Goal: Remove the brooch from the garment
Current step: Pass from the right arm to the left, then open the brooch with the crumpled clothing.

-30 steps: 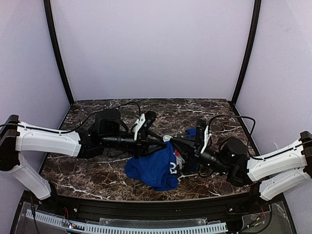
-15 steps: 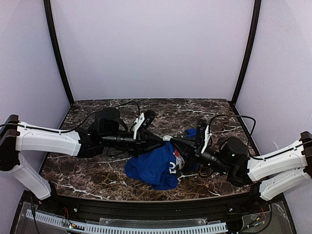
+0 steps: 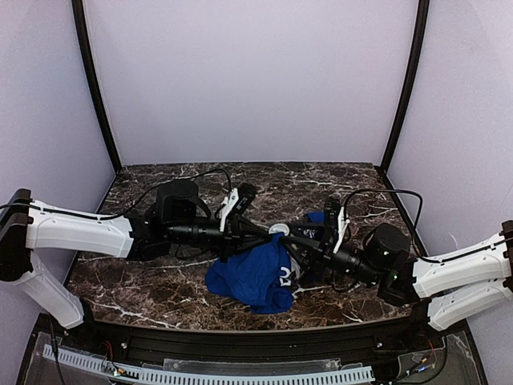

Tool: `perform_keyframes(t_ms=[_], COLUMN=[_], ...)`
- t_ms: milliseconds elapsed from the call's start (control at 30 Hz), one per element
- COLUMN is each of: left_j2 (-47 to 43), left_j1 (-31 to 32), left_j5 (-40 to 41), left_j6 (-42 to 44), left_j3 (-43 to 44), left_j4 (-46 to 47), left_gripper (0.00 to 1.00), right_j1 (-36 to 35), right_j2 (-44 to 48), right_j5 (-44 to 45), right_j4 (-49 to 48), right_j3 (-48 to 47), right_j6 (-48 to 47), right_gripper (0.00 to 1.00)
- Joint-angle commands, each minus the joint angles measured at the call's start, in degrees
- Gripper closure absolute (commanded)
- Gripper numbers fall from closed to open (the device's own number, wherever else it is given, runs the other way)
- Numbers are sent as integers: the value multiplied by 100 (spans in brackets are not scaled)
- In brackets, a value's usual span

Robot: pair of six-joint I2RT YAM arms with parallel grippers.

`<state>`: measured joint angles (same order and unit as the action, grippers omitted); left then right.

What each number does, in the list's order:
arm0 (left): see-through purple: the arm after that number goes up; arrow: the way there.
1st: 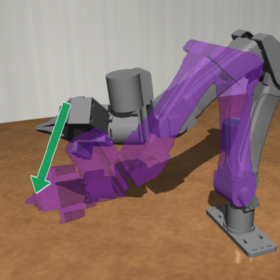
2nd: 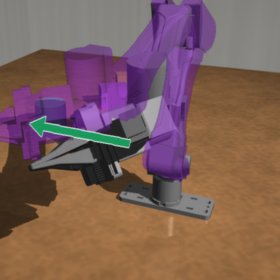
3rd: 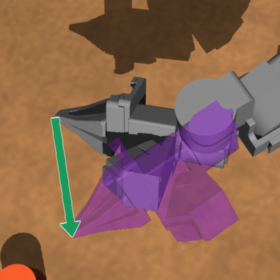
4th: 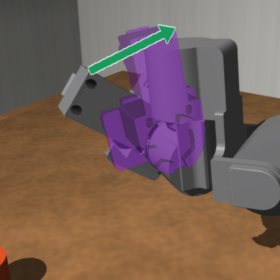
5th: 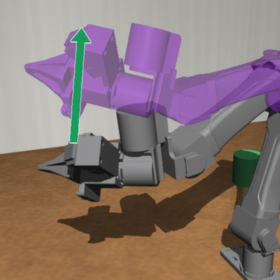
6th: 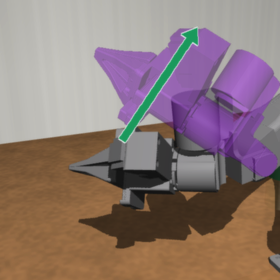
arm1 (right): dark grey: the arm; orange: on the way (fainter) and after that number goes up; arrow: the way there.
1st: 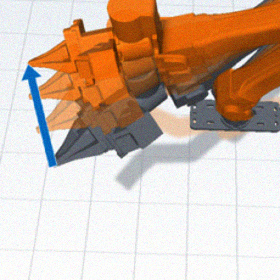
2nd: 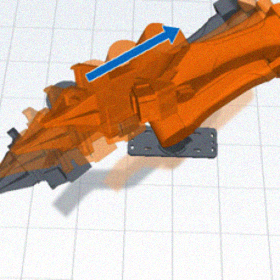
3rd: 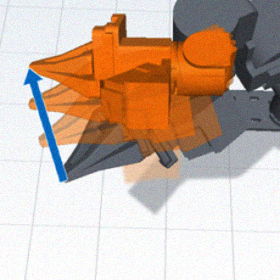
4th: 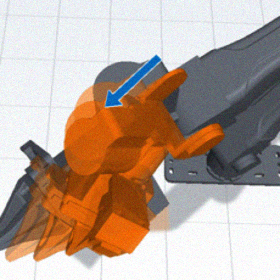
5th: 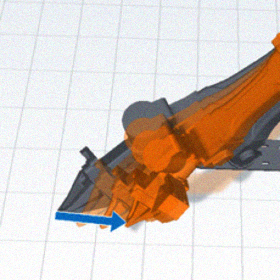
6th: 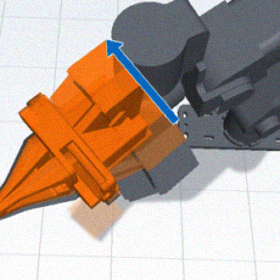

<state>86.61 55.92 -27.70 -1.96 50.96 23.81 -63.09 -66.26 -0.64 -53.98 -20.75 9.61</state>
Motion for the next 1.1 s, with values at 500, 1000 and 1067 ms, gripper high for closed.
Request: perform_keyframes(t_ms=[500,1000,1067], left_j2=[-32,-111,-117], left_j1=[-15,-20,-18], left_j5=[-237,-525,-541], left_j6=[159,415,411], left_j3=[-455,-438,-438], left_j4=[-165,-351,-349], left_gripper=[99,99,99], right_j1=[866,1188,1206], right_j2=[411,-159,-237], right_j5=[-1766,-2987,-3010], right_j4=[1392,1032,1040], right_j3=[-164,-423,-453], right_j6=[-122,178,210], right_gripper=[24,49,52])
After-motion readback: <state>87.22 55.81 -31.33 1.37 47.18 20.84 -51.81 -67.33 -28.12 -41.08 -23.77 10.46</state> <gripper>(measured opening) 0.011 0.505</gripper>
